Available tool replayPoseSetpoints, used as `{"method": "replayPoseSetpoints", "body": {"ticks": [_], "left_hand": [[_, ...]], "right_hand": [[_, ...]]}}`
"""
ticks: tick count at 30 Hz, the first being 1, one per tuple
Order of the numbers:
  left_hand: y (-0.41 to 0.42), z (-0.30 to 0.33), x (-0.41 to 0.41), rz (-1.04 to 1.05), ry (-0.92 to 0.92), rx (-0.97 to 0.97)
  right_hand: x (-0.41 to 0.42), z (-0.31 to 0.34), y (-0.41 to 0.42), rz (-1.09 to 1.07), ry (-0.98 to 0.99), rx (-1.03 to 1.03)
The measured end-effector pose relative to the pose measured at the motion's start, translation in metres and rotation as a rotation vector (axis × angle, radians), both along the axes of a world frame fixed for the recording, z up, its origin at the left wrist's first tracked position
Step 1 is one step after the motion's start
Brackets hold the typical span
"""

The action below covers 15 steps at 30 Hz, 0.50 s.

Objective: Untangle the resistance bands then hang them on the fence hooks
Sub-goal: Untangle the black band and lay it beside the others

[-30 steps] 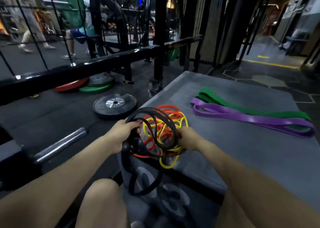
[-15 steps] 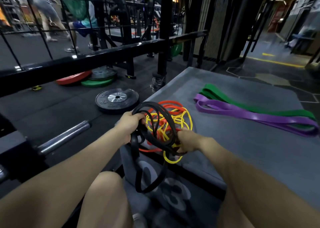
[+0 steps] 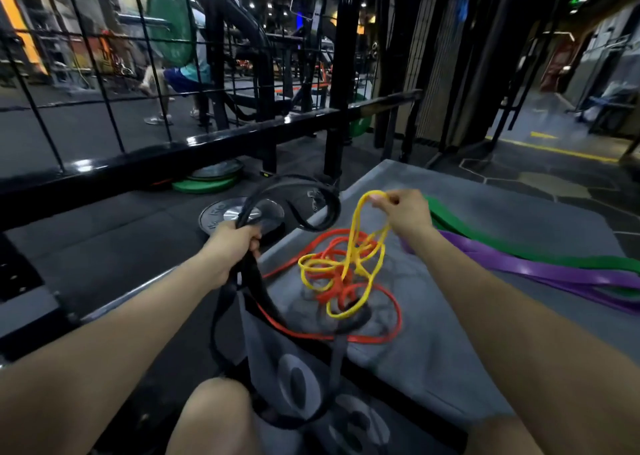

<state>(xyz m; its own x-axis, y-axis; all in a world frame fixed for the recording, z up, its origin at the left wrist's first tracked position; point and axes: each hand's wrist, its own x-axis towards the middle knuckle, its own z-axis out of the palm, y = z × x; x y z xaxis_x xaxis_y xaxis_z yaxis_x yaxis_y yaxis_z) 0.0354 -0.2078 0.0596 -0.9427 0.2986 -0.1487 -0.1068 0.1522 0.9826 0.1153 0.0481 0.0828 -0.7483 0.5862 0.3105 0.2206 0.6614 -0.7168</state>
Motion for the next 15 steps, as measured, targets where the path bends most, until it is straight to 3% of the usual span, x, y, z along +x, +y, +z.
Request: {"method": "replayPoseSetpoints", "body": {"ticks": [3, 8, 11, 15], "left_hand": [[-0.001, 0.0, -0.004, 0.003, -0.008, 0.008], [0.006, -0.012, -0.002, -0.055, 0.079, -0.105], [0.013, -0.018, 0.001, -0.115, 0.115, -0.137], [0.023, -0.022, 0.004, -0.134, 0.116, -0.106]], "right_hand": [[-0.009, 0.006, 0.001, -0.065, 0.093, -0.053], [-0.009, -0.032, -0.011, 0.089, -0.345, 0.178], [0.004, -0.052, -0.021, 0.257, -0.481, 0.213], [0.039, -0.08, -0.023, 0.312, -0.878, 0.507]]}}
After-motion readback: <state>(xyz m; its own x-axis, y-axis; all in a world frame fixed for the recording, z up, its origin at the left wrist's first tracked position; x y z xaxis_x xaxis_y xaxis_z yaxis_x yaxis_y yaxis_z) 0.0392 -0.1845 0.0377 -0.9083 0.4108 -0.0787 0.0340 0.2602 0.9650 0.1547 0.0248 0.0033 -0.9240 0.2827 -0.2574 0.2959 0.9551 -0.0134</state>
